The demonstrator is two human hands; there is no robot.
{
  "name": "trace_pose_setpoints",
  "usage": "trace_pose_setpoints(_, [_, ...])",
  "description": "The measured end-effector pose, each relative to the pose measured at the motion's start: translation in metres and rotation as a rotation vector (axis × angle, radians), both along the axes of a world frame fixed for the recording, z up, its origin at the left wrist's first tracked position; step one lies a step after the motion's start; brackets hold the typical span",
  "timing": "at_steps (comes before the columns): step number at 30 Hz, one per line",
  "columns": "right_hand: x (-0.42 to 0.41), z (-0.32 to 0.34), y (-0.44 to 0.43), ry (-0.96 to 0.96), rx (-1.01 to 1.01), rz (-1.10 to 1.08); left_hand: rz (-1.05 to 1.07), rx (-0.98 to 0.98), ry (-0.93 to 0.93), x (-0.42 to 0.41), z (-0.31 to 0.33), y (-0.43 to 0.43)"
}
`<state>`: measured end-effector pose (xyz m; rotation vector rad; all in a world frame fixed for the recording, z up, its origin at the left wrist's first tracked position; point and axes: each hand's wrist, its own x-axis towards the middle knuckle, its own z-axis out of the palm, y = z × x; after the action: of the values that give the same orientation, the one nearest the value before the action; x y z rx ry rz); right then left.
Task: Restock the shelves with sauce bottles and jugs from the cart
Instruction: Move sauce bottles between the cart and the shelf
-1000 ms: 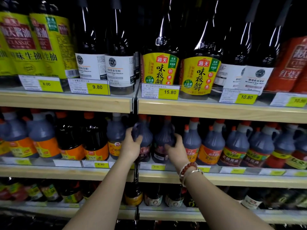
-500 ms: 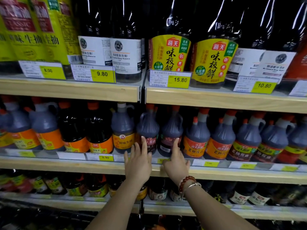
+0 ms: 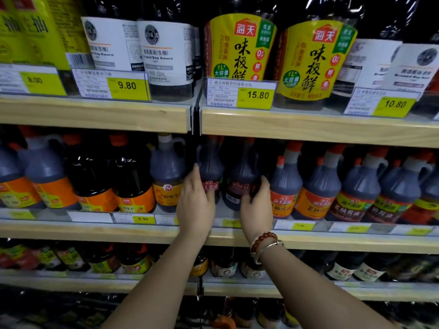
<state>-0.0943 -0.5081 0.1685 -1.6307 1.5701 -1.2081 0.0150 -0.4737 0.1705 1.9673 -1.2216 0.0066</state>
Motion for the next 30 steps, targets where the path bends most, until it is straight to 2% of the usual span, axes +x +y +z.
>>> trace_pose_setpoints(3, [0.0,0.022,-0.007,-0.052,-0.09,-0.001,0.04,-0.099,-0.031,0.005,0.02,-0.012])
trace_pose_setpoints(6, [-0.001,0.038,-0.019,-0.008,-0.037,-0.064,0.068,-0.118,0.073,0.013,0.03,-0.023])
trace_pose_setpoints(9, [0.0,0.047,-0.024,0.071,0.04,-0.115,0.161,-0.048,0.124,0.016,0.033,-0.027])
trace_pose_setpoints(16, [-0.006,0.055,-0.03,0.218,0.071,-0.06,0.143,0.118,-0.106,0.026,0.048,-0.026])
trace_pose_setpoints(20, [-0.013,0.056,-0.034,0.121,0.038,-0.024,0.144,0.157,-0.122,0.035,0.05,-0.022])
trace_pose_setpoints(30, [-0.014,0.058,-0.041,0.084,0.027,0.036,0.187,0.166,-0.213,0.036,0.05,-0.015])
